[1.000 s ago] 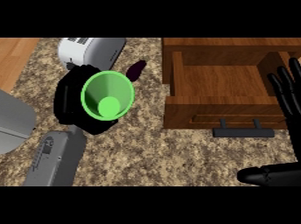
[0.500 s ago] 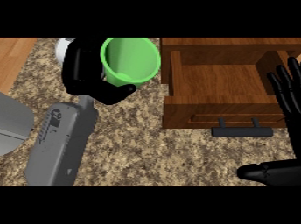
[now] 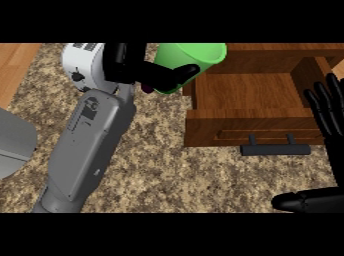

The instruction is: Pick up the cup, place it into the drawer and close the drawer

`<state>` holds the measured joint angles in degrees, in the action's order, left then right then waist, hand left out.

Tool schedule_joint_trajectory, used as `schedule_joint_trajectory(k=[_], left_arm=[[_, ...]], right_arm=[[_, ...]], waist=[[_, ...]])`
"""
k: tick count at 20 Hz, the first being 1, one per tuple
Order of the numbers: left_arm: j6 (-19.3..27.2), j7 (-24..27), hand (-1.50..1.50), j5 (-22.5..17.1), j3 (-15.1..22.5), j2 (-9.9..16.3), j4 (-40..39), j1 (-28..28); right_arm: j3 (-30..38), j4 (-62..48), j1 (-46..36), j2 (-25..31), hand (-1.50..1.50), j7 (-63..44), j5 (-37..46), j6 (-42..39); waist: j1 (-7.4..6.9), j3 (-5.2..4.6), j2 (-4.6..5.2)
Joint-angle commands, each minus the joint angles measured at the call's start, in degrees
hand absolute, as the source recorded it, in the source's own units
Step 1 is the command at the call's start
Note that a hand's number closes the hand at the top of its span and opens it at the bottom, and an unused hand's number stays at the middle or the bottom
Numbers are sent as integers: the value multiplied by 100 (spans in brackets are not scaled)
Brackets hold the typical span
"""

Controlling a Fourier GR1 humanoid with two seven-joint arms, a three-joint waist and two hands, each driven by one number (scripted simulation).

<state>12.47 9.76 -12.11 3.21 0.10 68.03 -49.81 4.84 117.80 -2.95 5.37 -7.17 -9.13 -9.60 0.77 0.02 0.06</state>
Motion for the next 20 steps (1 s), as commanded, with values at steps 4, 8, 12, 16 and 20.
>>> schedule_joint_trajectory(k=[4,8,12,16,20], left_arm=[[163,-245,150,48,-227,51,-1169,-1208],[740,-156,150,-259,331,-9,-1718,-1533],[962,695,150,-753,638,-9,-2663,-1756],[1000,850,150,-1265,1109,-9,-2958,-1774],[1070,875,150,-1515,1320,-9,-3501,-2104]], right_arm=[[288,-40,-394,251,-150,-338,-257,-28],[-241,137,-107,-144,-150,-102,246,179],[203,-400,-188,131,-150,196,-149,-170],[-13,-173,-520,-19,-150,-178,155,229],[-79,-224,-585,-34,-150,-226,113,197]], waist=[[12,0,15],[64,0,15],[196,4,59],[156,0,39],[188,0,48]])
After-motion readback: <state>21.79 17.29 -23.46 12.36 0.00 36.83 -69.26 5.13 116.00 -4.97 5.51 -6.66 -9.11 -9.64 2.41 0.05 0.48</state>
